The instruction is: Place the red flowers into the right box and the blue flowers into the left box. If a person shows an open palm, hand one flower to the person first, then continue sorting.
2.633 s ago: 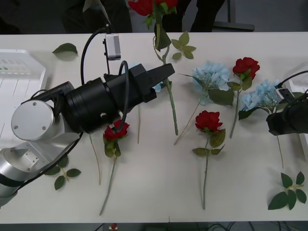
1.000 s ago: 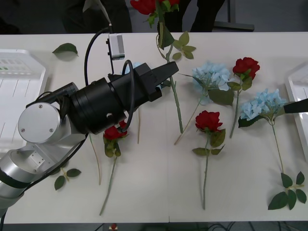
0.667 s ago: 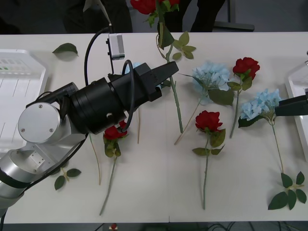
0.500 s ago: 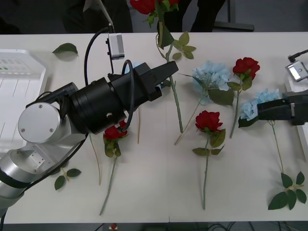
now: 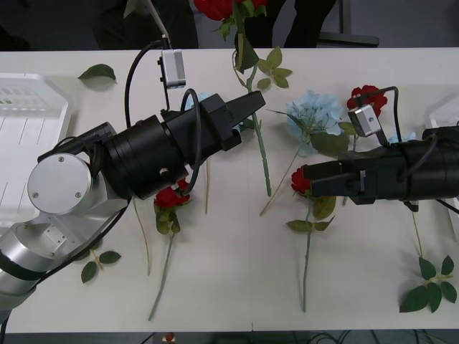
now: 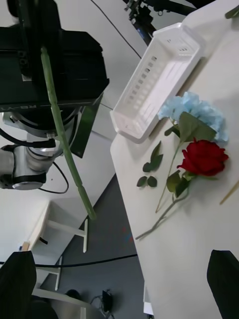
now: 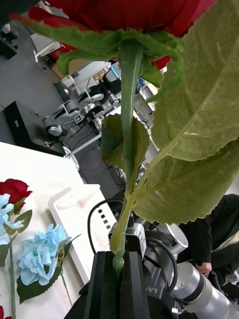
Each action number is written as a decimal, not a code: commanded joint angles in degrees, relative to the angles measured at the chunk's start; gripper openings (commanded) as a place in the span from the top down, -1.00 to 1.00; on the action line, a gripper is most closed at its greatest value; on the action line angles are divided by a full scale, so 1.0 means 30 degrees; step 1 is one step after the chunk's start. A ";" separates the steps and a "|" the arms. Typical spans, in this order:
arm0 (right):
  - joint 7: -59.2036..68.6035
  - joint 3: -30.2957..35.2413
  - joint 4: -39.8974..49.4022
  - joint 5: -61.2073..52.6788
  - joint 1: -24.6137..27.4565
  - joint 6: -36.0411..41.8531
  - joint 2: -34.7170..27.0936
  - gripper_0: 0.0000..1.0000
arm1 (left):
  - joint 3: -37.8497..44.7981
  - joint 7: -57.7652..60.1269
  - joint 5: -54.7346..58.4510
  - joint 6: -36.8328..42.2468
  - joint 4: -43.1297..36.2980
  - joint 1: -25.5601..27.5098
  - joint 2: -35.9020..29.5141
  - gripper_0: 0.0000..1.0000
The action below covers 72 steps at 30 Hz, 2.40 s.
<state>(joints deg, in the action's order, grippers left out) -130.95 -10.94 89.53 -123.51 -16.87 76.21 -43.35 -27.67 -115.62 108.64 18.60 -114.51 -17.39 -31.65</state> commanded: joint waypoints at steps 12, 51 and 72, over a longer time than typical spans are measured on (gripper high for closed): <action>0.0351 -0.1626 0.1123 0.0916 -0.1524 -0.1381 0.2526 -1.00 | 0.0141 0.0660 -0.0031 -0.0222 -0.0474 -0.0559 0.0383 1.00; 0.3251 -0.1802 0.1152 0.3523 -0.2843 -0.2084 0.4401 1.00 | 0.0141 0.0631 -0.0060 -0.0222 -0.0474 -0.0501 0.0500 1.00; 0.3427 -0.1685 0.1123 0.3523 -0.2843 -0.2084 0.4049 1.00 | 0.4917 0.2242 -0.0382 0.6633 -0.0152 0.0378 -0.2048 -1.00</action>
<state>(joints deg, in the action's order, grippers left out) -122.09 -17.17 91.56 -113.01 -23.70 70.24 -31.59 -17.87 -113.90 107.77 34.21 -114.39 -17.07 -36.01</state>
